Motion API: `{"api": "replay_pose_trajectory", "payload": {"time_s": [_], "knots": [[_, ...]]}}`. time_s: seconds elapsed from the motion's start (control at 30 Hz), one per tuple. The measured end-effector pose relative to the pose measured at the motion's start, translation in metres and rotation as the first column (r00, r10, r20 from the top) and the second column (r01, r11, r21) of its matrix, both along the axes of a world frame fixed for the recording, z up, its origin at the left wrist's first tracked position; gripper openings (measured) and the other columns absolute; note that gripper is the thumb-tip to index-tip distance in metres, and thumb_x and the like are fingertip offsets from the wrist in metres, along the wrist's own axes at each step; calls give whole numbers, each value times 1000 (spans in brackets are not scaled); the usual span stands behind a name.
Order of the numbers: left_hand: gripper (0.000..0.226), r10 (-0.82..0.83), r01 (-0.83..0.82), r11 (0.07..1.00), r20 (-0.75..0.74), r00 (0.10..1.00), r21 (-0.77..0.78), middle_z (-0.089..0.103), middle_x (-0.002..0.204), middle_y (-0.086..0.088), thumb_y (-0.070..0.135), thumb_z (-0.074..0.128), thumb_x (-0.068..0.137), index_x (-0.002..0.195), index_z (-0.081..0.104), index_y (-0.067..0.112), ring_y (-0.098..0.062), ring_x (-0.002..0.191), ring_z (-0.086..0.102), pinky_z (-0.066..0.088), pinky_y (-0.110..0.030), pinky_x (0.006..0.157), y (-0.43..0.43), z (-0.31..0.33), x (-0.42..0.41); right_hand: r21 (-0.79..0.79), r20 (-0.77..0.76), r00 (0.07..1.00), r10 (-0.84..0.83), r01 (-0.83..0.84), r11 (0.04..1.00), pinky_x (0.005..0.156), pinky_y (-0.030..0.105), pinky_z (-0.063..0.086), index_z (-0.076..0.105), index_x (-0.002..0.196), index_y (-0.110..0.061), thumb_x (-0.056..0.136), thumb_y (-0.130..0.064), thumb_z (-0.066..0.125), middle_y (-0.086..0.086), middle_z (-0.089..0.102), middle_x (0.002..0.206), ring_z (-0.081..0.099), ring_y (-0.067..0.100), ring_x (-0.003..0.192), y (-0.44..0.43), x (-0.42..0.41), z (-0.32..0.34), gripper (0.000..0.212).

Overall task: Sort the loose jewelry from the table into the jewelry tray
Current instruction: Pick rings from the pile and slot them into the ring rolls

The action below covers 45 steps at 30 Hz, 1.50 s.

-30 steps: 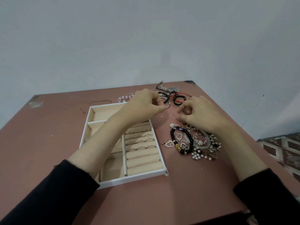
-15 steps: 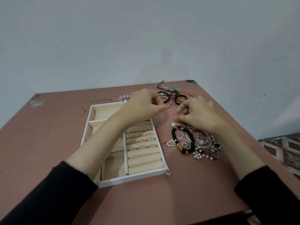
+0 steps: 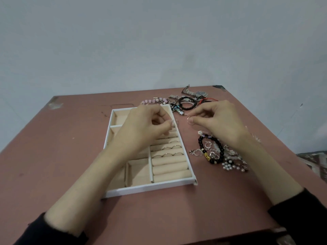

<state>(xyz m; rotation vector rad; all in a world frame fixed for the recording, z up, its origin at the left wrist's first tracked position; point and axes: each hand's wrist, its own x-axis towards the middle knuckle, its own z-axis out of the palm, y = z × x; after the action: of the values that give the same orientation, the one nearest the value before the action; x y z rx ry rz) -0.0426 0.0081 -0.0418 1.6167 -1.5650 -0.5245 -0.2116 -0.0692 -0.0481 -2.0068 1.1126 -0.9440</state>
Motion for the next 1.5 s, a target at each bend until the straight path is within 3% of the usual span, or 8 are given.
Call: {"api": "replay_pose_trajectory", "payload": {"time_s": [0.1, 0.27, 0.4, 0.73, 0.87, 1.07, 1.23, 1.5], "knots": [[4, -17, 17, 1000, -18, 1000, -2, 71, 74, -8, 10, 72, 77, 76, 68, 12, -21, 72, 69, 57, -39, 75, 18, -6, 4, -14, -10, 999, 50, -51, 999, 57, 6, 43, 75, 76, -17, 74, -9, 76, 0, 71, 70, 57, 2, 61, 17, 10, 0, 9], [10, -32, 34, 999, 101, 994, -12, 70, 71, 2, 9, 73, 74, 74, 70, 18, -2, 68, 62, 48, -9, 64, 45, -1, 9, -74, 2, 998, 69, -68, 995, 57, 11, 42, 74, 74, -19, 73, -9, 76, -1, 70, 67, 54, 4, 56, 37, 24, -7, 10], [6, -49, 52, 999, 198, 979, -7, 67, 68, 4, 12, 74, 73, 77, 73, 15, 12, 55, 52, 37, -2, 58, 55, 5, 9, -108, 61, 996, 60, -53, 993, 50, 7, 34, 72, 71, -21, 73, -6, 76, -8, 57, 53, 45, 0, 48, 44, 29, -9, 15], [4, -31, 99, 982, 384, 923, -160, 56, 66, 14, 22, 69, 71, 74, 70, 20, 9, 66, 43, 35, -9, 66, 57, -17, 10, -124, 42, 998, 48, -42, 991, 52, 7, 35, 74, 74, -15, 74, -4, 74, -6, 56, 56, 46, 2, 52, 43, 27, -12, 11], [8, -38, 122, 976, 413, 910, -180, 59, 66, 11, 26, 63, 71, 72, 68, 19, -2, 70, 41, 37, -23, 62, 59, -21, 9, -140, 36, 999, 39, -34, 990, 51, 6, 34, 73, 72, -18, 74, -5, 74, -7, 56, 55, 46, 1, 50, 43, 27, -12, 13], [9, -52, 127, 980, 420, 906, -152, 61, 67, 11, 29, 63, 73, 72, 69, 22, -7, 69, 45, 47, -37, 62, 61, -20, 9, -123, 46, 998, 38, -32, 992, 50, 6, 34, 73, 74, -14, 75, -4, 74, -5, 57, 56, 44, 0, 48, 45, 25, -10, 10], [13, -76, 144, 983, 470, 879, -110, 65, 69, 9, 30, 62, 72, 77, 74, 30, -12, 68, 50, 50, -38, 61, 63, -16, 13, -113, 59, 998, 34, -27, 993, 52, 7, 35, 72, 73, -16, 75, -4, 74, -7, 59, 58, 44, -2, 49, 45, 23, -8, 13], [17, -79, 105, 994, 481, 873, -29, 62, 81, 14, 28, 61, 76, 85, 75, 35, -14, 86, 50, 49, -40, 73, 64, -11, 8, -118, 71, 997, 31, -22, 993, 51, 6, 35, 72, 73, -15, 75, -3, 73, -12, 57, 57, 44, -2, 50, 46, 22, -7, 12]]}}
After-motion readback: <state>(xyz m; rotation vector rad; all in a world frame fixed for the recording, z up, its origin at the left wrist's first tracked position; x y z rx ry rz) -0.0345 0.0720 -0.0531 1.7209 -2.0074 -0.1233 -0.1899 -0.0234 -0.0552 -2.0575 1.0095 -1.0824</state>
